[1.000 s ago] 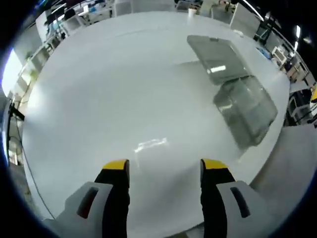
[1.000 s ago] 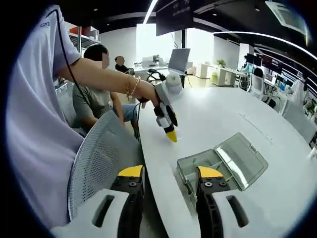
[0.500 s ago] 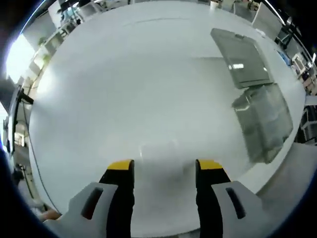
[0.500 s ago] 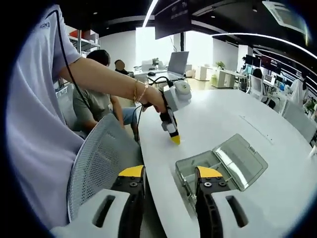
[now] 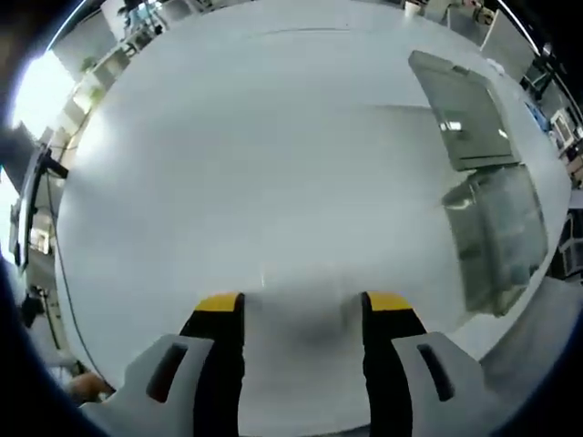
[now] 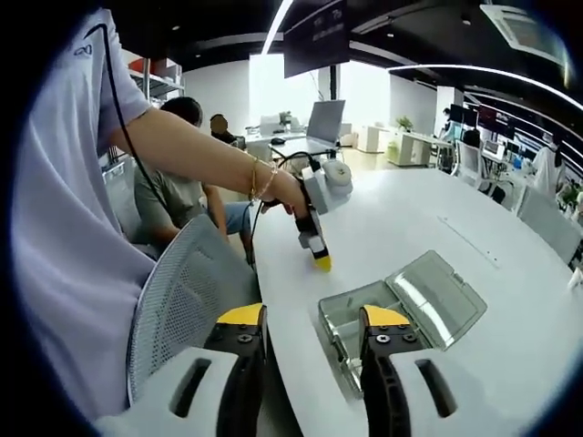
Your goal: Insert the divider into the dual guide fixture by aligning both edges with the guide slots and pushing it downward to the bottom, including one-sided entry, uneven engagement, binding, and posture correction.
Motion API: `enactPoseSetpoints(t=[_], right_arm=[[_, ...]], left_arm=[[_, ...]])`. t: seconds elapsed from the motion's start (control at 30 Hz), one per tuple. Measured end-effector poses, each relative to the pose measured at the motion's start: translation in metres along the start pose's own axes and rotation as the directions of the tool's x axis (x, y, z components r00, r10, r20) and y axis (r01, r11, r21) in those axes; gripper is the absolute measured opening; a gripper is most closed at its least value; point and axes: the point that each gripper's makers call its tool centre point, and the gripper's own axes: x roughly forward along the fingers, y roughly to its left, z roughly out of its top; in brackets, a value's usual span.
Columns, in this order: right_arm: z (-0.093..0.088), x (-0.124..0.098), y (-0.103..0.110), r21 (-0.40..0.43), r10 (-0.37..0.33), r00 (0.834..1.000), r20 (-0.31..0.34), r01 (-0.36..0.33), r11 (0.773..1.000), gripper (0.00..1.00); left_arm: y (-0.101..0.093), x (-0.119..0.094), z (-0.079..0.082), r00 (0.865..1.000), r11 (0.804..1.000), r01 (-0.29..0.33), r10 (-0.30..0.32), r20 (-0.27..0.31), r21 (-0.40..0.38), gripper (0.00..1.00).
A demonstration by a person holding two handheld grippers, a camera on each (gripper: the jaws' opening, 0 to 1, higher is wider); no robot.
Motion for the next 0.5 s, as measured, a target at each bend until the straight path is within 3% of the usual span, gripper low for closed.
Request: enactPoseSetpoints(t=[0.27, 0.4, 0.5], right_arm=[[0.009, -0.01, -0.005, -0.022, -0.015, 1.0, 0.011, 0.015, 1.0, 0.38], [0.013, -0.014, -0.006, -0.004, -0.011, 1.0, 0.022, 0.011, 1.0, 0.47], [0.013, -0.016, -0.008, -0.005, -0.015, 1.0, 0.022, 0.015, 1.0, 0.48]], left_arm=[[-0.003, 0.0, -0.001, 1.0, 1.0, -0.005, 0.005, -0.011, -0.006, 0.48], [-0.005, 0.0, 0.0, 1.0, 1.0, -0.005, 0.005, -0.02, -0.005, 0.46], [-0.005, 0.0, 0.0, 1.0, 1.0, -0.004, 0.003, -0.02, -0.005, 0.47]])
